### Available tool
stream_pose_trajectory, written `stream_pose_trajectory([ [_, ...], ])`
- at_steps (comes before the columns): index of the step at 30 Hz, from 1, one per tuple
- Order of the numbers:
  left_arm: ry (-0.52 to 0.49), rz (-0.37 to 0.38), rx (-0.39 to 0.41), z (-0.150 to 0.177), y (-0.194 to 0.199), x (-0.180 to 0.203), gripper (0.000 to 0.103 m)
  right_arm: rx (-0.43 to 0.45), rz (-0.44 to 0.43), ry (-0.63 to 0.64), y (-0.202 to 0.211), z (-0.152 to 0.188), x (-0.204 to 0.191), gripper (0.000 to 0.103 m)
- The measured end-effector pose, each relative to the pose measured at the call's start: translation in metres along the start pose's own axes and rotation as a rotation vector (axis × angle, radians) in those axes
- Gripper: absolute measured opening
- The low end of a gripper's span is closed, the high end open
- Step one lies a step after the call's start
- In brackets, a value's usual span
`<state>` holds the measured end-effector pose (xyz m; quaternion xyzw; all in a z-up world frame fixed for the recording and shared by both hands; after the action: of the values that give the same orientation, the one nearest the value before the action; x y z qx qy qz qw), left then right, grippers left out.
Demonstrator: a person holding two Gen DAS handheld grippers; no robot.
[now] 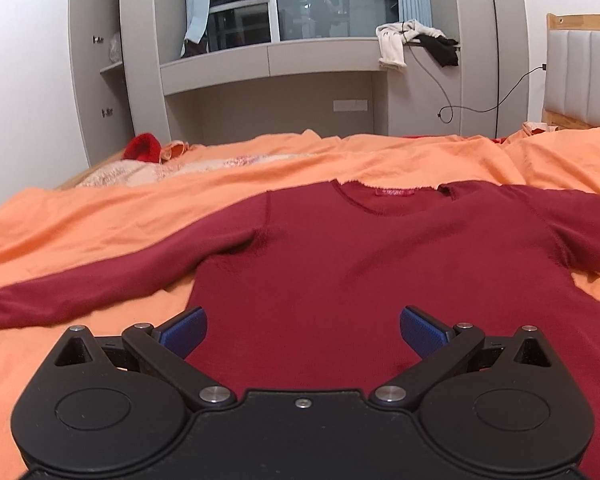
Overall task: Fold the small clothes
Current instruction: 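Move the right tool along the red sweater sleeve toward its cuff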
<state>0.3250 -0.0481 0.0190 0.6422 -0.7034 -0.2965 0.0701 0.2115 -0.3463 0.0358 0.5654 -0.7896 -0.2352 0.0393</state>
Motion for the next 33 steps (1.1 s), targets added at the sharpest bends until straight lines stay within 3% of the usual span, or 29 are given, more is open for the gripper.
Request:
stream_pose_trajectory([
  [6,-0.007,-0.010,-0.039,0.007,-0.022,-0.002,0.103,0.037,0.080,0.011,-0.038,-0.007,0.018,0.103],
  [13,-0.003,-0.013,-0.078,0.015,-0.032,-0.002,0.103,0.088,0.122,-0.087,-0.064,-0.013,0.069,0.103],
  [17,-0.017,-0.019,-0.075,0.018,-0.032,0.000,0.103,0.036,0.115,-0.200,-0.074,-0.019,0.101,0.103],
  [21,-0.014,-0.016,-0.082,0.019,-0.034,0.000,0.103,0.037,0.089,-0.254,-0.074,-0.021,0.115,0.103],
  [28,-0.008,-0.009,-0.095,0.023,-0.035,-0.001,0.103,0.087,0.149,-0.202,-0.060,-0.015,0.112,0.103],
  [33,-0.007,-0.007,-0.091,0.025,-0.035,0.000,0.103,0.163,0.191,-0.297,-0.042,-0.018,0.128,0.103],
])
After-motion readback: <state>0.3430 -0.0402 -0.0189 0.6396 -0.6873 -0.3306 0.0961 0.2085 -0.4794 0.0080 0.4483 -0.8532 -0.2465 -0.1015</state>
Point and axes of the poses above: each gripper's, at about its wrist camera, not at the fingertips, and y roughly against the way its jaws point, x to its right, z to its underside, the point moved 6 cm from there along -y, roughly the way its jaws point, and after that the axes turned 13 degrees about -y, right-handed, at the moved point
